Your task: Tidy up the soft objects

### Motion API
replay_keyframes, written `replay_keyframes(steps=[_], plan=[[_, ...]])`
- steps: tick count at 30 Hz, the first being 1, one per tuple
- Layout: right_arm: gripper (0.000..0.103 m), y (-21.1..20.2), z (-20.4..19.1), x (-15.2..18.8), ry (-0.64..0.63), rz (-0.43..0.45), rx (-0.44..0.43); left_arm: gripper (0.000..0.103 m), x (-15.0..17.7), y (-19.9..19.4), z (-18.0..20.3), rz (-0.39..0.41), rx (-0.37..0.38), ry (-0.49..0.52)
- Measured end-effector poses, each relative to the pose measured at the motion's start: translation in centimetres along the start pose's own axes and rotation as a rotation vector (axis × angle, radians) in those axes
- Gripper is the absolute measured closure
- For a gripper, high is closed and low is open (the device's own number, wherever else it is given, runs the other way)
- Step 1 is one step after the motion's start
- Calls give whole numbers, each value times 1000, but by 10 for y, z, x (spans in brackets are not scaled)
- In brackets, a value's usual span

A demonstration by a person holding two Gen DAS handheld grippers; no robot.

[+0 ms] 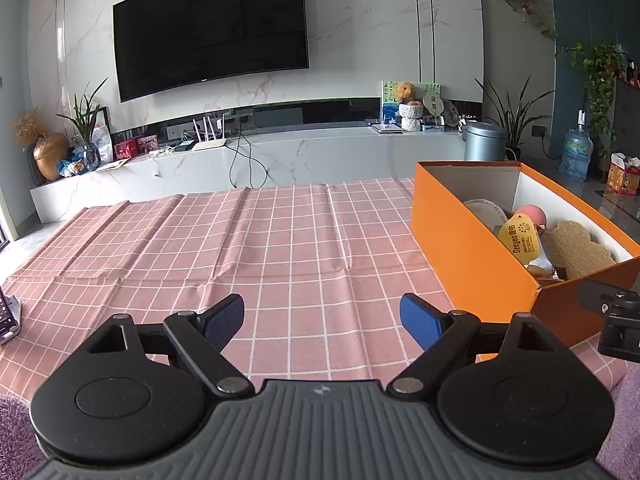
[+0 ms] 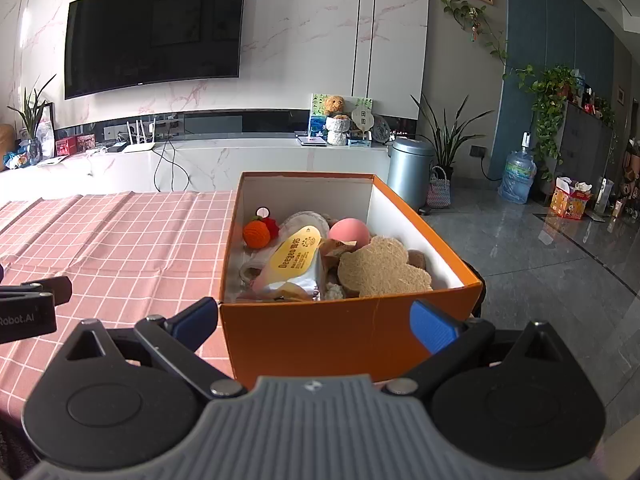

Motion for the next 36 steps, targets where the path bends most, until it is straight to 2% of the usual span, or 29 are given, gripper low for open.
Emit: replay_keyframes(steps=[36], plan=[[3, 2, -1, 4, 5, -15, 6, 0, -2, -1, 1, 2, 0, -1]])
Point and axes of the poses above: each gripper's, at about its wrist camera, not at the fingertips, and y roughly the way its jaws point, z to its right, x to its underside, the point moved 9 cm from there along y, roughly the way its jaws point, and after that the axes turned 9 degrees about z, right-handed, at the moved point
